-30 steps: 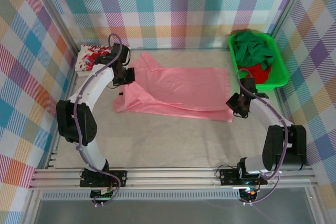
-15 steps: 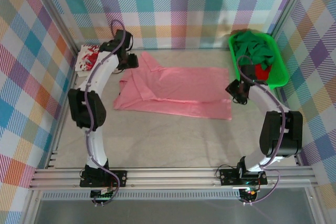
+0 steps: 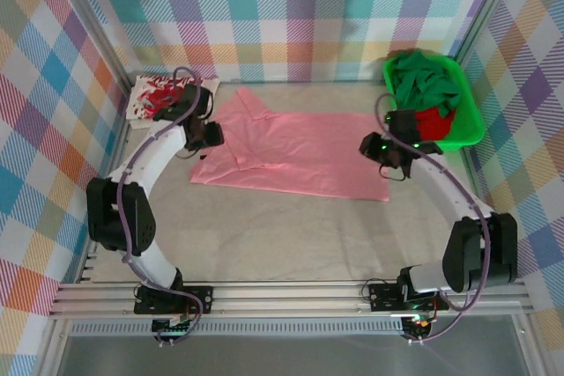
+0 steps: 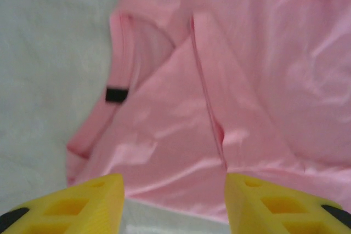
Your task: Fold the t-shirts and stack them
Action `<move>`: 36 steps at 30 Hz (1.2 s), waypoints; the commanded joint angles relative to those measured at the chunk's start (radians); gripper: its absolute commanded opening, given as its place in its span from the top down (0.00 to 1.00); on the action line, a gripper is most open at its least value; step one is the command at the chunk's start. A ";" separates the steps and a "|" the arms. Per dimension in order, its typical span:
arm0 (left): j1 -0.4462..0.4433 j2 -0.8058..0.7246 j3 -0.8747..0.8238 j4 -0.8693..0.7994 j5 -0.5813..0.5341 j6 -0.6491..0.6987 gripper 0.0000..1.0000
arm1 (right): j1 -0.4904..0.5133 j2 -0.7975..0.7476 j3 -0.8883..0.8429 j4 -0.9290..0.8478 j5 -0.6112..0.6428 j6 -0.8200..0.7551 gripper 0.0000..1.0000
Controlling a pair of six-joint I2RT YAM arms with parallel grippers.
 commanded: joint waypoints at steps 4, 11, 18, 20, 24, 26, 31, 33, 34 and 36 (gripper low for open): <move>-0.043 0.055 -0.072 0.116 0.124 -0.069 0.50 | 0.128 0.163 0.034 0.080 -0.106 -0.143 0.67; -0.078 0.182 -0.025 0.194 0.186 -0.107 0.51 | 0.230 0.271 0.151 0.063 -0.030 -0.193 0.67; -0.091 0.308 0.026 0.197 0.152 -0.129 0.50 | 0.230 0.227 0.113 0.117 -0.016 -0.164 0.67; -0.091 0.324 0.030 0.210 0.148 -0.129 0.50 | 0.230 0.213 0.094 0.127 -0.012 -0.165 0.67; -0.094 0.336 0.043 0.225 0.135 -0.131 0.60 | 0.230 0.172 0.050 0.147 0.005 -0.164 0.67; -0.096 0.338 0.054 0.228 0.127 -0.132 0.65 | 0.230 0.157 0.039 0.150 0.017 -0.161 0.67; -0.103 0.375 0.104 0.211 0.126 -0.125 0.67 | 0.230 0.138 0.016 0.156 0.026 -0.160 0.66; -0.105 0.396 0.119 0.208 0.129 -0.128 0.68 | 0.230 0.127 0.016 0.156 0.041 -0.169 0.66; -0.105 0.403 0.125 0.205 0.131 -0.130 0.68 | 0.228 0.123 0.015 0.154 0.047 -0.173 0.66; -0.105 0.415 0.135 0.197 0.126 -0.136 0.68 | 0.228 0.112 0.019 0.145 0.058 -0.184 0.65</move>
